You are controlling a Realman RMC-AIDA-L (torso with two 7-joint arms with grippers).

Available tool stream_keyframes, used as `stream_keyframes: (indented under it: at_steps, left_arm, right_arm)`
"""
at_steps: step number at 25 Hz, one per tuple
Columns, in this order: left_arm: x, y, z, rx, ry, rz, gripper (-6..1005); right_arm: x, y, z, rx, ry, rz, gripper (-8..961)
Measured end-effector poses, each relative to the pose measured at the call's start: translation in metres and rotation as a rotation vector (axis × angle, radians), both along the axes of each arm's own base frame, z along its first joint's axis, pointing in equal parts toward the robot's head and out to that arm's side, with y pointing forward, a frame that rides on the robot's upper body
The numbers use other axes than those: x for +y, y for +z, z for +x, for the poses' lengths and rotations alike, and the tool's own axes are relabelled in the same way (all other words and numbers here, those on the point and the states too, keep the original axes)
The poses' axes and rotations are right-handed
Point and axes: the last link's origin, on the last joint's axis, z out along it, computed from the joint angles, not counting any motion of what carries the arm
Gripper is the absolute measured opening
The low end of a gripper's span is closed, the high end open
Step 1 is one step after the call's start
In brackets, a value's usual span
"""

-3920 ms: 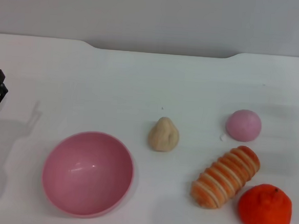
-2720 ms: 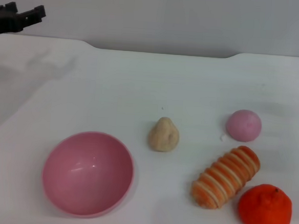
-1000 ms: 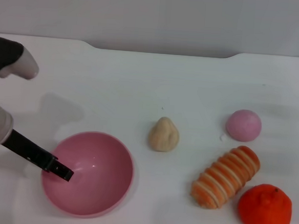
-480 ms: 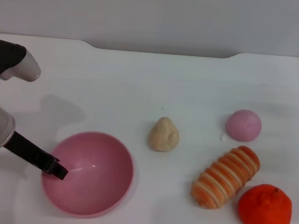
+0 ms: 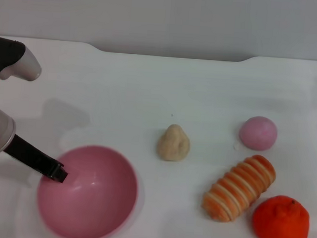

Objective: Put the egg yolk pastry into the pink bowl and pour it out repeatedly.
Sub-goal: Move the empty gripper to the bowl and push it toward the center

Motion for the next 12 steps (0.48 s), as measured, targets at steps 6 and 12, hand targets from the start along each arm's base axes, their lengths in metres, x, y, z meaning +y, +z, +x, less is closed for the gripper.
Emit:
stream_keyframes:
  at_steps: [6, 12]
  left_arm:
    - [0.006, 0.011, 0.008, -0.023, -0.012, 0.061, -1]
    - [0.012, 0.026, 0.012, -0.070, -0.004, 0.148, 0]
  right_arm:
    - [0.044, -0.014, -0.037, 0.121, 0.113, -0.294, 508]
    - [0.078, -0.025, -0.099, 0.029, 0.162, -0.770, 508]
